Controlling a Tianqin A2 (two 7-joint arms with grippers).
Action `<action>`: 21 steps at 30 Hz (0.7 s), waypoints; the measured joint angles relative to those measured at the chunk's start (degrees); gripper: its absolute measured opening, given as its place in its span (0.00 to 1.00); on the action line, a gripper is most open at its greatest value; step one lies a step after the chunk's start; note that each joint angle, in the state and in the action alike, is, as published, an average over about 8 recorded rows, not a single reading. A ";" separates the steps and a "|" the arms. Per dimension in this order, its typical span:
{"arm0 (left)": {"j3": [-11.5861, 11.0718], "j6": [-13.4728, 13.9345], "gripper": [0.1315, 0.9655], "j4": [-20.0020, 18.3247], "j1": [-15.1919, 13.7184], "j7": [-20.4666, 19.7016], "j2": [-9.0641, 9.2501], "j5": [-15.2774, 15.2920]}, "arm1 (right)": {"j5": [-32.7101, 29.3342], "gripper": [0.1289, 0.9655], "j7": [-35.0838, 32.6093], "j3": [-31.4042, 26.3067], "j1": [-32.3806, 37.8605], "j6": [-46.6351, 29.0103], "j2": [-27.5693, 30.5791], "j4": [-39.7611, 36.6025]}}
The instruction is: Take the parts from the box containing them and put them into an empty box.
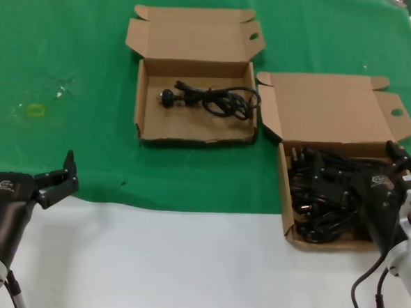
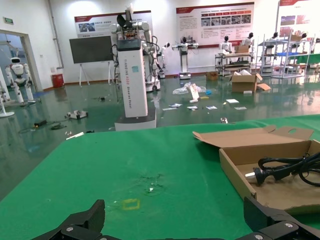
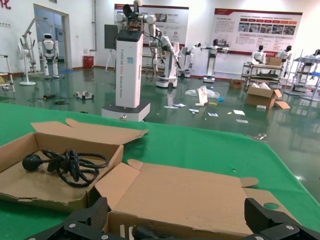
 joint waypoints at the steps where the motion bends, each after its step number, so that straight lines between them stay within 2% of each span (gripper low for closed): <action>1: 0.00 0.00 1.00 0.00 0.00 0.00 0.00 0.00 | 0.00 1.00 0.00 0.00 0.00 0.00 0.00 0.00; 21: 0.00 0.00 1.00 0.00 0.00 0.00 0.00 0.00 | 0.00 1.00 0.00 0.00 0.00 0.00 0.00 0.00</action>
